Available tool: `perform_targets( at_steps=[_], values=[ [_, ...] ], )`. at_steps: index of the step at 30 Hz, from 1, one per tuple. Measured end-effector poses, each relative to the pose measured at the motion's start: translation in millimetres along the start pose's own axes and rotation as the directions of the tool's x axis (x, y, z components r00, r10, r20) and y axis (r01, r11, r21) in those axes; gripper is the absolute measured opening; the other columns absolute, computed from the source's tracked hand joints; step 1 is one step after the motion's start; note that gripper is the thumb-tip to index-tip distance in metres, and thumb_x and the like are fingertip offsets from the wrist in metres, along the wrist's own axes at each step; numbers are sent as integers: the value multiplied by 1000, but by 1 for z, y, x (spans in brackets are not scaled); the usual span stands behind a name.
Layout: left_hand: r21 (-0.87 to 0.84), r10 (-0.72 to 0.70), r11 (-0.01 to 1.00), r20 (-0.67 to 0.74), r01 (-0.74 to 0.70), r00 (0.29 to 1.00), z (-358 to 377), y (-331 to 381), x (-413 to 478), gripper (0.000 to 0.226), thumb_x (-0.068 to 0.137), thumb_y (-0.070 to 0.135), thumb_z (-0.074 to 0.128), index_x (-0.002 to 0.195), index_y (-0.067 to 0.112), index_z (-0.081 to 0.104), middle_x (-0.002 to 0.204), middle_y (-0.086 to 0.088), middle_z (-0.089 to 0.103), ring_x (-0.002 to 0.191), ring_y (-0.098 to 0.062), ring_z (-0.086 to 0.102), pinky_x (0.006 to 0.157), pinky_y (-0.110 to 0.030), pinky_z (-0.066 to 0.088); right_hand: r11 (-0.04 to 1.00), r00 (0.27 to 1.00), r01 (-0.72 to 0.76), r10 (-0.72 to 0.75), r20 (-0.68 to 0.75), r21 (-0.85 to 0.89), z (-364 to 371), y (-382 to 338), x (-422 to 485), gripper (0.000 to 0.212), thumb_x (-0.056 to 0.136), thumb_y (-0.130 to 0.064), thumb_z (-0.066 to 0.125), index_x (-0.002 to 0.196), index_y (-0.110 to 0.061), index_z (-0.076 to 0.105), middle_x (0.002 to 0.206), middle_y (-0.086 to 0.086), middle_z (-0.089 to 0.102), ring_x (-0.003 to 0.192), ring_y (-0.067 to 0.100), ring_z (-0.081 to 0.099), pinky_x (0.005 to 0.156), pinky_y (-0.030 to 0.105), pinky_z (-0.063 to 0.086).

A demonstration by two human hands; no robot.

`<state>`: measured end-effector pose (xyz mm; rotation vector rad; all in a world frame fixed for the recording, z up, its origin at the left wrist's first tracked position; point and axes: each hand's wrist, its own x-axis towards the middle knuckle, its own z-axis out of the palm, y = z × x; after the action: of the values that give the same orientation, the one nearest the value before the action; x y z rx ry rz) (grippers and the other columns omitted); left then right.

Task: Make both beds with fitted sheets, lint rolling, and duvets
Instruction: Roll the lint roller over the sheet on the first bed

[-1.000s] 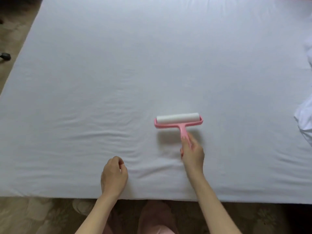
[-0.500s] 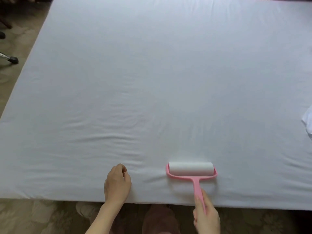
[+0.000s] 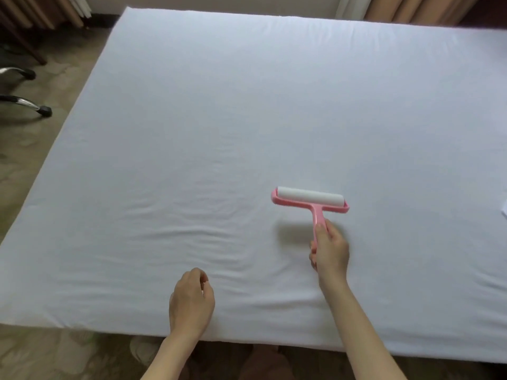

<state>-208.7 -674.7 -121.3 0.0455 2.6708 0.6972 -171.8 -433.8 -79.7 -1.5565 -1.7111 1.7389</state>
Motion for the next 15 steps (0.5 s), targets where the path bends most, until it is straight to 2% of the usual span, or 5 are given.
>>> perform_targets(
  at_steps=[4,7,10,13,15],
  values=[
    [32,-6,999,-5,7,1000,-20,-16,9,12,92,12,48,82,18,51,79,7,52,72,-9,51,65,-30,50,1000,996,-12,11,93,11,38,-24,21,18,97,-25,45,104,-26,62,60,1,41,43,12,34,36,17,29],
    [70,-9,997,-22,11,1000,-39,-34,22,11,93,13,47,83,18,51,80,6,52,73,-9,51,66,-29,50,1000,985,12,-9,173,-13,64,-31,19,15,98,-27,44,104,-30,58,60,1,41,43,12,34,36,20,29],
    [78,2,997,-42,1,999,-56,-57,38,12,92,12,48,82,18,51,79,6,52,72,-10,51,66,-31,50,998,971,43,-33,237,-36,97,-30,16,19,98,-28,43,111,-32,56,60,1,41,43,12,34,37,20,30],
    [63,16,998,-46,-13,999,-66,-79,55,12,92,11,48,82,18,51,78,7,51,72,-9,50,64,-30,48,989,965,74,-38,259,-131,126,-15,14,25,98,-26,41,118,-34,53,59,1,43,43,12,37,36,19,30],
    [64,15,998,-21,-13,1000,-70,-92,64,12,92,11,47,82,18,51,79,7,51,72,-9,50,64,-29,47,965,978,91,-40,205,-245,133,4,4,26,98,-28,41,118,-29,58,60,0,46,45,14,41,40,21,33]
  ],
)
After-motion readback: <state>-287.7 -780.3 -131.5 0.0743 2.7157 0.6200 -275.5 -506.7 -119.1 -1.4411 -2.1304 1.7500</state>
